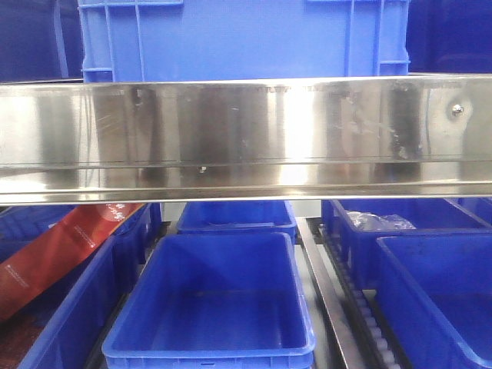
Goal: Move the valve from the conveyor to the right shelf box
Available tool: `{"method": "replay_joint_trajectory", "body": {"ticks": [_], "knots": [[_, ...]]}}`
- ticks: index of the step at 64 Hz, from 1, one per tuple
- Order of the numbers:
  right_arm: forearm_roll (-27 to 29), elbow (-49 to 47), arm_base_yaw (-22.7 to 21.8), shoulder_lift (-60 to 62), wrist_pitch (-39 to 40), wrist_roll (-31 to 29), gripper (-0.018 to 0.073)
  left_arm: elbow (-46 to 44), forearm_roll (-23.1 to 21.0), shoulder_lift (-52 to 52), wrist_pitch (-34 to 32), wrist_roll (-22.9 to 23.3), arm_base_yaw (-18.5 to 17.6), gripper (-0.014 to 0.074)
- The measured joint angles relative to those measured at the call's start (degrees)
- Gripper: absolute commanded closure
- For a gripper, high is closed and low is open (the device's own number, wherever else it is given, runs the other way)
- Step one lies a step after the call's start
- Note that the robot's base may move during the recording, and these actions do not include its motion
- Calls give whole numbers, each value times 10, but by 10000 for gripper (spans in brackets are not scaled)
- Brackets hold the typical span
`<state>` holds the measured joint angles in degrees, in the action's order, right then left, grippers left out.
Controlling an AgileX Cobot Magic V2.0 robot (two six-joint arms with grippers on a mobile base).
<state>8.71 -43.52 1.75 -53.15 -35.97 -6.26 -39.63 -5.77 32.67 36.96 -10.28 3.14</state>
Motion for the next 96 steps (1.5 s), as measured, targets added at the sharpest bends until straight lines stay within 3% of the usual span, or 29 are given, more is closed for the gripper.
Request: {"method": "replay_joint_trajectory", "body": {"ticks": [51, 58, 76, 86, 96], "knots": [[2, 0, 0, 0, 0, 0, 722, 0, 0, 0, 2, 0, 0, 708], [3, -19, 0, 0, -28, 0, 722, -9, -12, 0, 18, 0, 0, 708], [4, -125, 0, 0, -82, 0, 722, -120, -34, 37, 61, -1, 0, 708], [8, -180, 6, -1, -100, 0, 721, -191, -75, 93, 77, -22, -1, 708], [8, -246, 42, -27, -109, 0, 721, -275, -106, 173, 78, -37, -39, 708]]}}
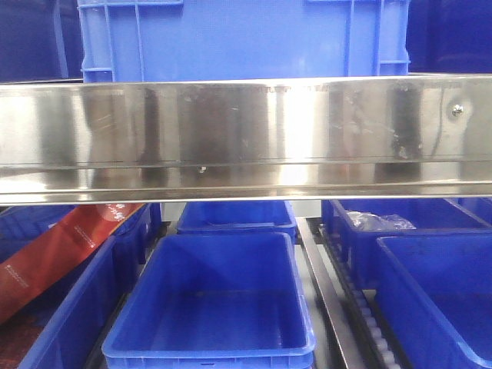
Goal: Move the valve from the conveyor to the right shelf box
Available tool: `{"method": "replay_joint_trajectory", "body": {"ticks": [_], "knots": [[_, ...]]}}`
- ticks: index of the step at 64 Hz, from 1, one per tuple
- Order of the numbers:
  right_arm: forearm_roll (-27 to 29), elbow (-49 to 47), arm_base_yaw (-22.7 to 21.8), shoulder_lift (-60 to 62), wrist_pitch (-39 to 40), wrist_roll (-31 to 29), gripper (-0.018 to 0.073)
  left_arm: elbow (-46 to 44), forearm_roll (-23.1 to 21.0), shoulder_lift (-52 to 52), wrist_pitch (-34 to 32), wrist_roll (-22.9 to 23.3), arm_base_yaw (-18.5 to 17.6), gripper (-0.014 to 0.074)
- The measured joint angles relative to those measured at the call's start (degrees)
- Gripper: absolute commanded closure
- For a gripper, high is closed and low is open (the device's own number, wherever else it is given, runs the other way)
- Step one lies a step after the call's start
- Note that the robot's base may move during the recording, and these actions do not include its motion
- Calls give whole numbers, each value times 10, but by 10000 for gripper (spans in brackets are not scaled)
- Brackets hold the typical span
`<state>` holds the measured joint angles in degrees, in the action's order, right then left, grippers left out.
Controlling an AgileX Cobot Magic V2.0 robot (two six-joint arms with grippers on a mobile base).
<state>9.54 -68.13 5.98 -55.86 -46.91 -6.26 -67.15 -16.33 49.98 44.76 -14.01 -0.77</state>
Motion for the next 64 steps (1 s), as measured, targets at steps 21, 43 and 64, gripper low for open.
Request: {"method": "replay_joint_trajectory", "body": {"ticks": [21, 43, 64], "knots": [[5, -206, 93, -162, -6, 0, 721, -204, 2, 216, -1, -4, -159, 708], [40, -390, 139, -345, -4, 0, 721, -424, -11, 437, -31, -4, -250, 708], [51, -408, 170, -446, 1, 0, 721, -459, -12, 520, -2, -4, -250, 708]]}}
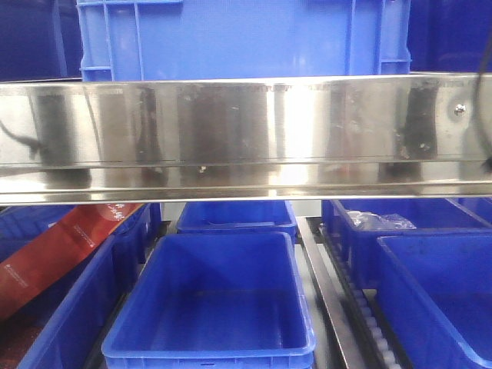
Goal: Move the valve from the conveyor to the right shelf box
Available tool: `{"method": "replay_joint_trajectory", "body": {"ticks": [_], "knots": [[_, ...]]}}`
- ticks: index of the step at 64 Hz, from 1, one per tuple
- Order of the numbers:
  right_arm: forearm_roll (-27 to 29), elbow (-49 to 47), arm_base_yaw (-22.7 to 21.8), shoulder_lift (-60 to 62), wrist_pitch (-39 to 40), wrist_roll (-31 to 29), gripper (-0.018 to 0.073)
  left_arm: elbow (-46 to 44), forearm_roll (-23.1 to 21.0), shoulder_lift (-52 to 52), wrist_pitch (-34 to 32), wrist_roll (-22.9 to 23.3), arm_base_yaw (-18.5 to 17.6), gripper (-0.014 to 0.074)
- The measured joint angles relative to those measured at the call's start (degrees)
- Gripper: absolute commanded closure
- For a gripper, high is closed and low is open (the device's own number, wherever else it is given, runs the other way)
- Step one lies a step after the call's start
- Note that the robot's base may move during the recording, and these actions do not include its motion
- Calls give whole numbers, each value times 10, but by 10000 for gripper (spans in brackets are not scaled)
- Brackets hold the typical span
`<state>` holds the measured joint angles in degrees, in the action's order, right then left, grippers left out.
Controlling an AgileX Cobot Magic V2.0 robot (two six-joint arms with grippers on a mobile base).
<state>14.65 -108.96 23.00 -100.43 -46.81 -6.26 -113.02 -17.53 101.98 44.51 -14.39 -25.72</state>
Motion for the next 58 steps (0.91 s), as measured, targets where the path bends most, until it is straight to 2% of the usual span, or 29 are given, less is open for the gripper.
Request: {"method": "replay_joint_trajectory", "body": {"ticks": [8, 11, 13, 17, 21, 24, 30, 38, 42, 53, 58], "knots": [[1, 0, 1, -13, 4, 0, 721, -1, -1, 10, 15, 0, 0, 700], [1, 0, 1, -17, 6, 0, 718, -1, -1, 14, 19, 0, 0, 668], [1, 0, 1, -18, 7, 0, 685, -1, -1, 17, 19, 0, 0, 639], [1, -1, 1, -22, 7, 0, 570, -2, -1, 24, 22, 0, 0, 551], [1, -1, 1, -27, 10, 0, 389, -2, -1, 28, 29, 0, 0, 477], [1, -1, 1, -30, 10, 0, 285, -2, -1, 28, 31, 0, 0, 418], [4, -1, 1, -35, 14, 0, 178, -2, -1, 29, 33, 0, 0, 301], [11, -6, 1, -34, 39, 0, 157, -4, -5, 29, 26, 0, 0, 147], [13, -6, 1, -32, 43, 0, 157, -5, -6, 28, 23, 0, 0, 100], [16, -6, 1, -32, 44, 0, 162, -6, -7, 28, 21, 0, 0, 94], [17, -6, 1, -32, 44, 0, 218, -6, -7, 28, 21, 0, 0, 122]]}}
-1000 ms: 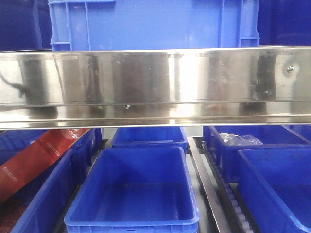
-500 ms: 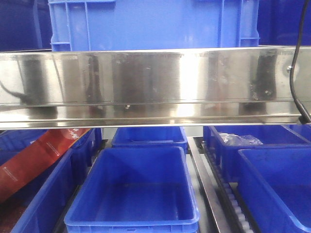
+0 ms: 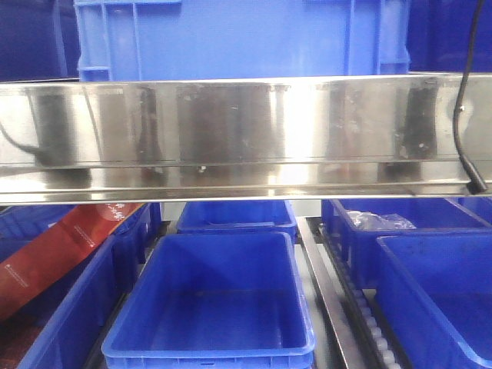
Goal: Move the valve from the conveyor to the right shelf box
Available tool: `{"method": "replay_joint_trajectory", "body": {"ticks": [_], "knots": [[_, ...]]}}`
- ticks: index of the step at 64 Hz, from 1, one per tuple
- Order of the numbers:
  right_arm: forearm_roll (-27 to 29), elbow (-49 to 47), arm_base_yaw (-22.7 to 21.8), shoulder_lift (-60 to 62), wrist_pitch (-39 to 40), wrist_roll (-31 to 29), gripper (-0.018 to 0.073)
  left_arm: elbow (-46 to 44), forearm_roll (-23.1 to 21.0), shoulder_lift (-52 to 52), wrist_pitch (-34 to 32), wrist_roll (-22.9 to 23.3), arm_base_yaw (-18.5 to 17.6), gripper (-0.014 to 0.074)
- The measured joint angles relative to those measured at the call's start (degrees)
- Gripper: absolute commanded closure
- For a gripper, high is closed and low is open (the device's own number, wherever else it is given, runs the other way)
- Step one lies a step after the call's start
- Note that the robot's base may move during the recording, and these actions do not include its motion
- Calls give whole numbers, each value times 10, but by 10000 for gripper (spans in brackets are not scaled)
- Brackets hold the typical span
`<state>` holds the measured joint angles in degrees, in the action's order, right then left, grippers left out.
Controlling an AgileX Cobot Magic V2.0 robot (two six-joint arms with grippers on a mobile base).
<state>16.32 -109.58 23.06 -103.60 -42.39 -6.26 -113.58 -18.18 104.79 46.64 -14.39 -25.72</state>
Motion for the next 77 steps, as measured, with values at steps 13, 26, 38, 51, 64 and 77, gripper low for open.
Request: {"method": "replay_joint_trajectory", "body": {"ticks": [13, 26, 38, 51, 64, 77], "knots": [[2, 0, 0, 11, -3, 0, 529, 0, -1, -4, -1, 0, 0, 422], [7, 0, 0, 20, -3, 0, 727, 0, -2, -6, -5, 0, 0, 708], [8, 0, 0, 31, -22, 0, 727, 0, -2, -20, 0, 0, 0, 708], [12, 27, 0, 86, -27, 0, 727, 5, -33, -74, -3, 0, -7, 708], [12, 158, 0, 173, 84, 0, 727, 95, -44, -135, -88, 0, -29, 708], [3, 325, 0, 276, 234, 0, 727, 268, -45, -218, -210, 0, -32, 708]]}}
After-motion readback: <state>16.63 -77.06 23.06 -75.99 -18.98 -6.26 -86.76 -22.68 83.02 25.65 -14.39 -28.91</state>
